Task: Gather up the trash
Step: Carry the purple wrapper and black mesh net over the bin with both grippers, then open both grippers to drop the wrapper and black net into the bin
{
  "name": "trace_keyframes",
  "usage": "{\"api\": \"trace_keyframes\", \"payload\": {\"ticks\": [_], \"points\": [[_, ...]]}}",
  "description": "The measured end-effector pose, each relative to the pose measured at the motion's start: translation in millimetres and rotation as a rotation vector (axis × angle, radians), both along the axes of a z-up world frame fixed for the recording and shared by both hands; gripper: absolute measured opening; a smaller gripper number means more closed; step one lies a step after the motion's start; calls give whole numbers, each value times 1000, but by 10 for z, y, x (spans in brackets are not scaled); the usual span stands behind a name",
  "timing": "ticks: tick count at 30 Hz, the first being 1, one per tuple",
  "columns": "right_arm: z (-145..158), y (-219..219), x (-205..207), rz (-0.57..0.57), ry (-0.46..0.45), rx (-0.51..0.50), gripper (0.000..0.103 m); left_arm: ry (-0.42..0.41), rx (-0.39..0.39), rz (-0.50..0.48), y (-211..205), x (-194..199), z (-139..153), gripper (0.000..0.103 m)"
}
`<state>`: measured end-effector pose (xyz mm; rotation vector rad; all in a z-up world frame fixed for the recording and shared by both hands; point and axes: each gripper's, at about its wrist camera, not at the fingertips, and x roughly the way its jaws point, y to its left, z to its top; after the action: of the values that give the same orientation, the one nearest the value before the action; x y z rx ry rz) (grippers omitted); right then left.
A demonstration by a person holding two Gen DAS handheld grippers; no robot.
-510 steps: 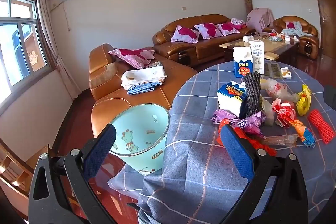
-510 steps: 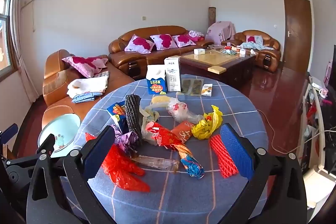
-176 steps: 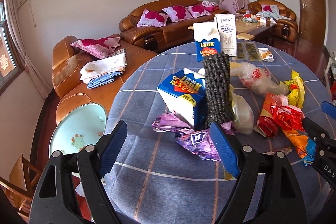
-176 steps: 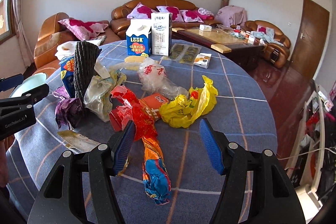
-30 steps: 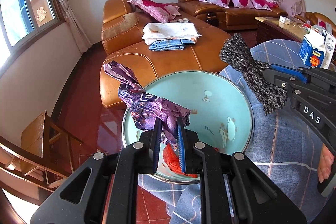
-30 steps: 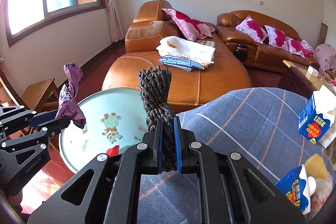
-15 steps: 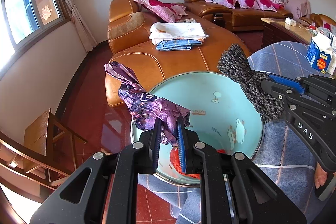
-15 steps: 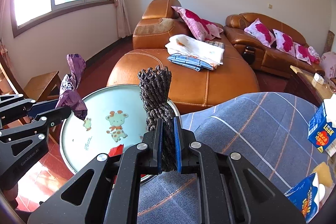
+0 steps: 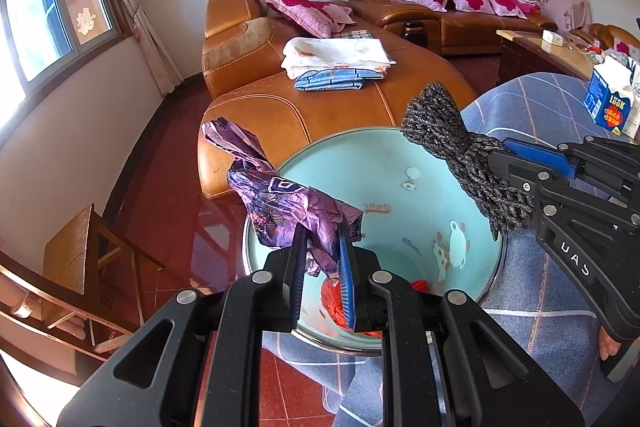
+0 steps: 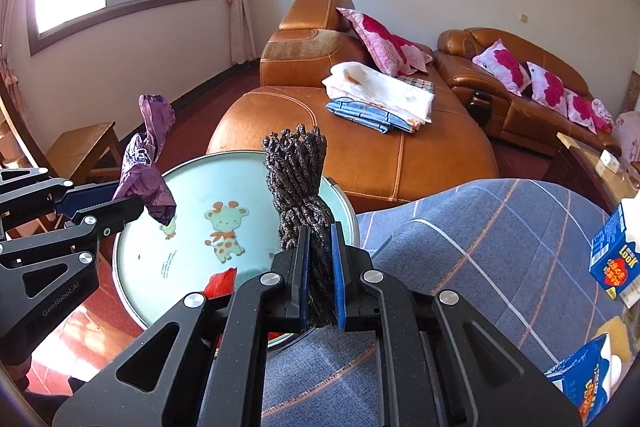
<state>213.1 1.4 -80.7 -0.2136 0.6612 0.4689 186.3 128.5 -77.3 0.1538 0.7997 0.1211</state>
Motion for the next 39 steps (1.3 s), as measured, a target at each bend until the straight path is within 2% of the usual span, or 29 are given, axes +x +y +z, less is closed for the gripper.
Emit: {"api": "trace_keyframes", "payload": {"ticks": [10, 11, 13, 14, 17, 21, 30, 35, 37, 39], "points": [[-26, 40, -1, 25, 5, -12, 15, 25, -10, -11, 4, 22, -72, 21], [-27, 31, 4, 22, 7, -10, 19, 25, -10, -8, 6, 26, -76, 23], [-23, 22, 10, 17, 6, -6, 32, 22, -10, 0, 23, 28, -74, 35], [-20, 16, 9, 15, 4, -4, 37, 19, -9, 3, 26, 30, -71, 36], [-21, 28, 2, 14, 3, -7, 37, 19, -12, 2, 28, 22, -73, 37], [-22, 22, -3, 3, -1, -5, 38, 15, -9, 7, 31, 18, -71, 47], [-22, 4, 0, -10, -6, -6, 38, 12, -12, 11, 43, 13, -63, 47], [47, -90, -18, -63, -19, 17, 38, 1, -14, 2, 29, -11, -7, 50], [98, -142, -31, -95, -17, 20, 39, -8, -18, 1, 16, -37, 29, 57], [191, -221, -70, -126, -15, 31, 41, -14, -21, -6, -8, -59, 58, 59]]}}
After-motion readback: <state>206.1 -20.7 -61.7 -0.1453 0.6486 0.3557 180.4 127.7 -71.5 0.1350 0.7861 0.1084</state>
